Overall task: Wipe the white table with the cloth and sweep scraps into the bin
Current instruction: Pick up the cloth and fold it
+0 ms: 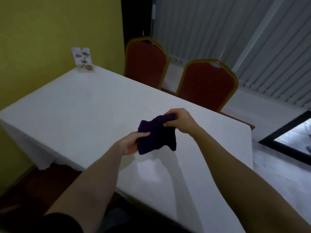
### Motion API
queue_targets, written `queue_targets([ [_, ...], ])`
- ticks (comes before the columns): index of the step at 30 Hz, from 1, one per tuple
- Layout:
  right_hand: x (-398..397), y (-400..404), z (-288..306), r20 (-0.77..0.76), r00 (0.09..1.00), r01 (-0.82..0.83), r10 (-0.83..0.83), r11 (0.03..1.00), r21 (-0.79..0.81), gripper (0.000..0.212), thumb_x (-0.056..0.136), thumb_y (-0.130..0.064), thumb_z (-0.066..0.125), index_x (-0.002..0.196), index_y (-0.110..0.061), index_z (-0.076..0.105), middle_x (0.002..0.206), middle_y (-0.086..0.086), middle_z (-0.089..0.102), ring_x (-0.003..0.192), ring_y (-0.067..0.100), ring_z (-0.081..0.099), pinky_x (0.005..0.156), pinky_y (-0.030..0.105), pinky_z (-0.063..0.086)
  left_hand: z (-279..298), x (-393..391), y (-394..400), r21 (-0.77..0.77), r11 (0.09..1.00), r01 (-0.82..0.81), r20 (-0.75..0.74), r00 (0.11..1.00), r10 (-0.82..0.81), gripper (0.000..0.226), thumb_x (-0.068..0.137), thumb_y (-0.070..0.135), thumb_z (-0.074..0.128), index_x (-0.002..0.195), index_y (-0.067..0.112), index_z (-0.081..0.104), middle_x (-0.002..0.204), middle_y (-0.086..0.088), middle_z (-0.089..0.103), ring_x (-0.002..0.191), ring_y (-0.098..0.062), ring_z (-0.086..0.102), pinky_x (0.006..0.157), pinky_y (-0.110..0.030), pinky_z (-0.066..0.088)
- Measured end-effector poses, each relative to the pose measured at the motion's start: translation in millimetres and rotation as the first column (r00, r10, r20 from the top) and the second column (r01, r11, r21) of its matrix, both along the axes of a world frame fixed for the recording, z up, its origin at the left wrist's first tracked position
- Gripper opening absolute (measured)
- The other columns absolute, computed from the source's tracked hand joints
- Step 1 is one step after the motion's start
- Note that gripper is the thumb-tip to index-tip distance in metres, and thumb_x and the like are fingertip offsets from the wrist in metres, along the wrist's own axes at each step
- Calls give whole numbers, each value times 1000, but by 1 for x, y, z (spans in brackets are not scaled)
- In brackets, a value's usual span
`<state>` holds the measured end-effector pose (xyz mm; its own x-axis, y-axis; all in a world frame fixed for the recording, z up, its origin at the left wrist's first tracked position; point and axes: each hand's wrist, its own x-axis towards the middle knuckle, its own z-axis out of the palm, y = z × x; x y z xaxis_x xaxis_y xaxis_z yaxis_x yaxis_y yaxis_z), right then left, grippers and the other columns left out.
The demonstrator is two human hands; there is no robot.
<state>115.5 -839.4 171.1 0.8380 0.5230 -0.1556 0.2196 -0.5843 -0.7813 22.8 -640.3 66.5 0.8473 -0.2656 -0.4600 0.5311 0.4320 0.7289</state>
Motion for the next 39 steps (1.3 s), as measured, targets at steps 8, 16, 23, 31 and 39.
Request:
queue_targets([
  [8, 14, 142, -37, -385, 909, 260, -160, 940, 222, 32, 78, 1, 76, 108, -5, 66, 103, 10, 69, 94, 22, 68, 69, 27, 60, 12, -1, 162, 177, 969, -172, 9, 985, 174, 46, 94, 26, 62, 135, 8, 54, 132, -11, 64, 122, -27, 62, 108, -43, 45],
  [16, 3, 338, -68, -522, 836, 324, -168, 919, 224, 23, 90, 4, 61, 112, -2, 60, 106, 15, 66, 92, 27, 68, 61, 31, 59, 22, 0, 363, 320, 933, -165, -71, 978, 197, 43, 97, 26, 60, 138, 18, 50, 129, -9, 64, 117, -29, 63, 93, -43, 55],
  [23, -22, 475, -101, -627, 766, 318, -143, 932, 176, 18, 93, 3, 57, 110, -5, 56, 109, 17, 64, 97, 31, 66, 72, 43, 61, 24, 3, 495, 524, 852, -16, -262, 948, 179, 36, 101, 24, 53, 136, 19, 50, 121, -11, 64, 108, -30, 64, 82, -42, 56],
  [31, -33, 564, -142, -587, 783, 296, -207, 953, 58, 25, 84, 3, 66, 106, -8, 58, 110, 18, 65, 94, 32, 68, 78, 47, 60, -9, 7, 567, 810, 586, 9, -215, 935, 283, 39, 99, 22, 56, 136, 12, 52, 129, -14, 58, 107, -31, 58, 91, -39, 47],
  [39, -35, 573, -151, -150, 973, 150, -178, 971, -185, 29, 85, -8, 65, 113, -13, 63, 105, 5, 67, 86, 18, 63, 74, 27, 52, -42, 5, 584, 982, 149, 112, -132, 982, 136, 51, 87, 30, 70, 131, 12, 52, 126, -15, 60, 112, -35, 58, 94, -45, 49],
])
